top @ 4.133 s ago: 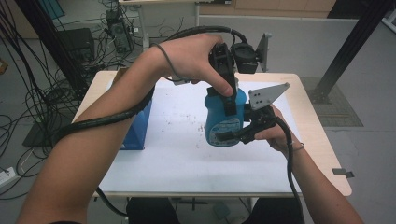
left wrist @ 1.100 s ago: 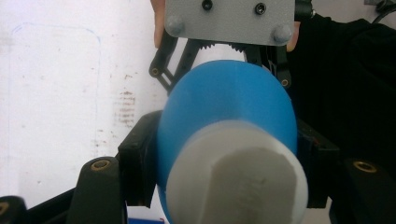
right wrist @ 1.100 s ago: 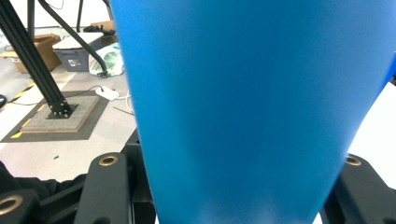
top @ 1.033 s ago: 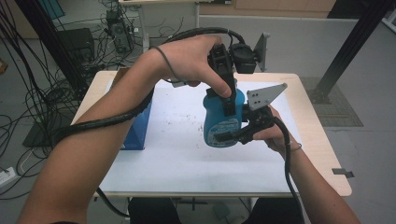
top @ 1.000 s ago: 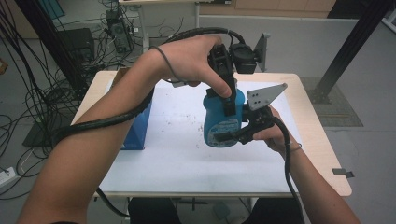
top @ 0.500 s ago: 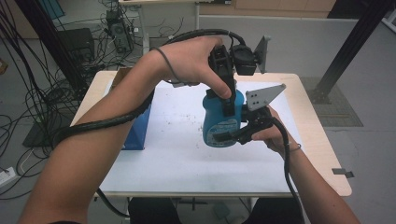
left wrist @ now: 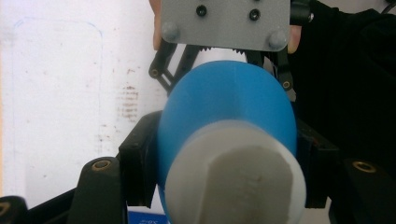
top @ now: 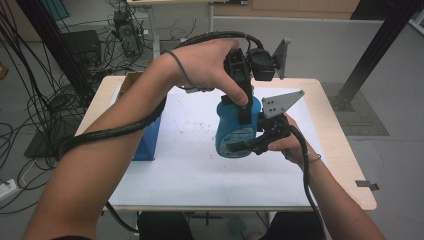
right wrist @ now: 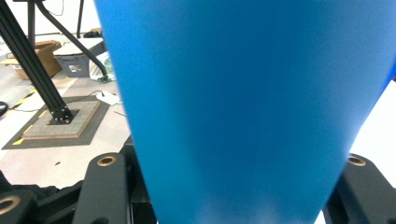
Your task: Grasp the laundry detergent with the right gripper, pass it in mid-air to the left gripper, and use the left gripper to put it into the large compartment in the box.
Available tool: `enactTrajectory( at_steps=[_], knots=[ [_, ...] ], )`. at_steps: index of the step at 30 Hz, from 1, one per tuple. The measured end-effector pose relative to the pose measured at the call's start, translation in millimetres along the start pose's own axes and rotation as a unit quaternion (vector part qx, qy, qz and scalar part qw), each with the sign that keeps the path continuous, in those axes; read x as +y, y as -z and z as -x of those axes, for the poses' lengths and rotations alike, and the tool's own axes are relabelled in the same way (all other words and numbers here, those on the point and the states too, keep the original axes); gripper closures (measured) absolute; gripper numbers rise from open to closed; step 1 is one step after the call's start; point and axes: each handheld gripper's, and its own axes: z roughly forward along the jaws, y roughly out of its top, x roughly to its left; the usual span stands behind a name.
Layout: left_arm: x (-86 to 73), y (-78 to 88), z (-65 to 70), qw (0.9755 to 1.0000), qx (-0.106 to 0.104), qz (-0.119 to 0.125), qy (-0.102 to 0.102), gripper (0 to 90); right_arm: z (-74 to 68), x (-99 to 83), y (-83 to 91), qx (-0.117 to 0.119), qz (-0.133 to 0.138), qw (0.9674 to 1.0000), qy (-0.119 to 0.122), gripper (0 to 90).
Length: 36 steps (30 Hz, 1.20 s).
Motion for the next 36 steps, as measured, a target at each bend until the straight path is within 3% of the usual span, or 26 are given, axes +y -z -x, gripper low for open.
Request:
enactTrajectory(
  at_steps=[6, 15, 23, 33, 36],
  knots=[
    [-1.7, -0.8, -1.3, 1.0000, 0.002, -0.006, 0.004, 37.6, 1.5, -0.4, 2.8, -0.003, 0.010, 0.9999, -0.006, 37.2],
    [-3.2, -2.8, -2.0, 0.9999, 0.003, -0.014, 0.010, 37.6, 3.7, -1.0, 8.4, -0.012, 0.003, 0.9998, -0.014, 21.6],
    [-6.1, -2.9, -4.3, 0.9998, 0.006, -0.014, 0.015, 37.6, 3.3, -0.7, 4.4, -0.001, -0.023, 0.9993, -0.028, 12.2],
    [-10.1, -4.5, -7.3, 0.9995, 0.005, -0.019, 0.024, 37.6, 2.9, 3.6, 7.0, -0.021, -0.062, 0.9977, -0.018, 7.4],
    [-11.9, -4.2, -8.3, 0.9995, 0.007, -0.018, 0.026, 37.6, 2.1, 4.0, 9.0, -0.035, -0.093, 0.9949, -0.015, 7.3]
  ],
)
